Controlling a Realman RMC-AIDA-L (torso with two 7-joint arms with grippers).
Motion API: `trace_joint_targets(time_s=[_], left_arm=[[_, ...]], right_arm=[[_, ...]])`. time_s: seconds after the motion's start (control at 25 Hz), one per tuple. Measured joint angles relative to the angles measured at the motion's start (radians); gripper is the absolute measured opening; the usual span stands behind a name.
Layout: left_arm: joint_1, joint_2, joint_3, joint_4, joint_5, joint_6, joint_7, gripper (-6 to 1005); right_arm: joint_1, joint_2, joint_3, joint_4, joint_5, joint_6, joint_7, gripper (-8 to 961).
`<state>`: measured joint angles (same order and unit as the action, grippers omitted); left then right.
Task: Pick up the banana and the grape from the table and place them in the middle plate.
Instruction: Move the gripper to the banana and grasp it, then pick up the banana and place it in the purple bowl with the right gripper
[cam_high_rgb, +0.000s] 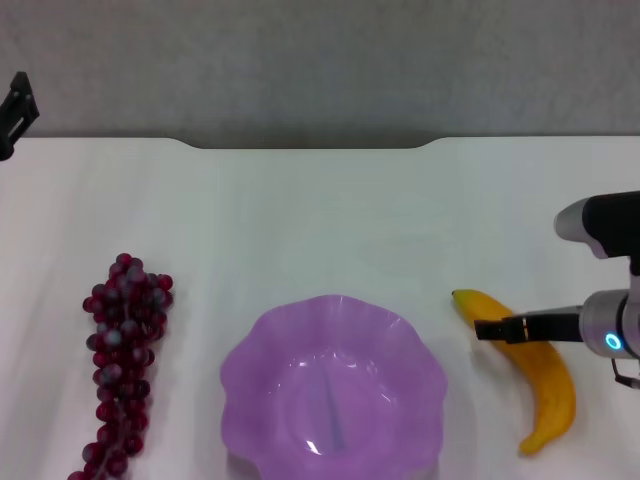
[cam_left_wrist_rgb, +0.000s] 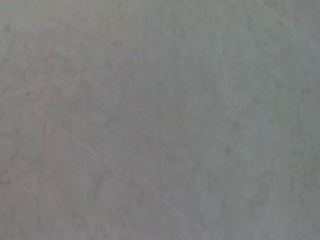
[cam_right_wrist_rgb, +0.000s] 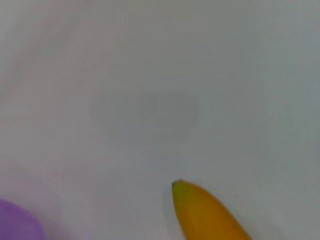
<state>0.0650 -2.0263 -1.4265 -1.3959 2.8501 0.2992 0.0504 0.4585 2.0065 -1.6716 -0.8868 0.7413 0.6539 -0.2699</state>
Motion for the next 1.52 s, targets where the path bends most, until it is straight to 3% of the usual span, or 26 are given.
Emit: trace_joint_targets(time_s=[0.44,0.76,1.08,1.24,1.52], left_arm=[[-0.011,0.001,0.000,0.002,0.005,0.000,0.001,870],[-0.011,0.002,0.001,0.002,0.007,0.000,0.001,869],[-0.006,0.002,0.001,0.001,0.007,0.000,0.002,868],[-0.003,0.002,0.004,-0.001,0.007,0.000,0.002,868],[0.000,0.002,0.008,-0.011,0.008,0.000,0.002,867]], right_arm=[[0.091,0.000,0.007,0.160,0.006,0.001,0.008,841],[0.111,-0.004,0.014,0.187,0.006,0.010,0.003,711],[0.092,-0.002,0.010,0.148,-0.001,0.022,-0.024,517],[0.075,-0.003,0.014,0.096,-0.002,0.034,-0.032,511],[-0.048,-0.005,0.096,-0.178,-0.044,0.115,-0.052,508]])
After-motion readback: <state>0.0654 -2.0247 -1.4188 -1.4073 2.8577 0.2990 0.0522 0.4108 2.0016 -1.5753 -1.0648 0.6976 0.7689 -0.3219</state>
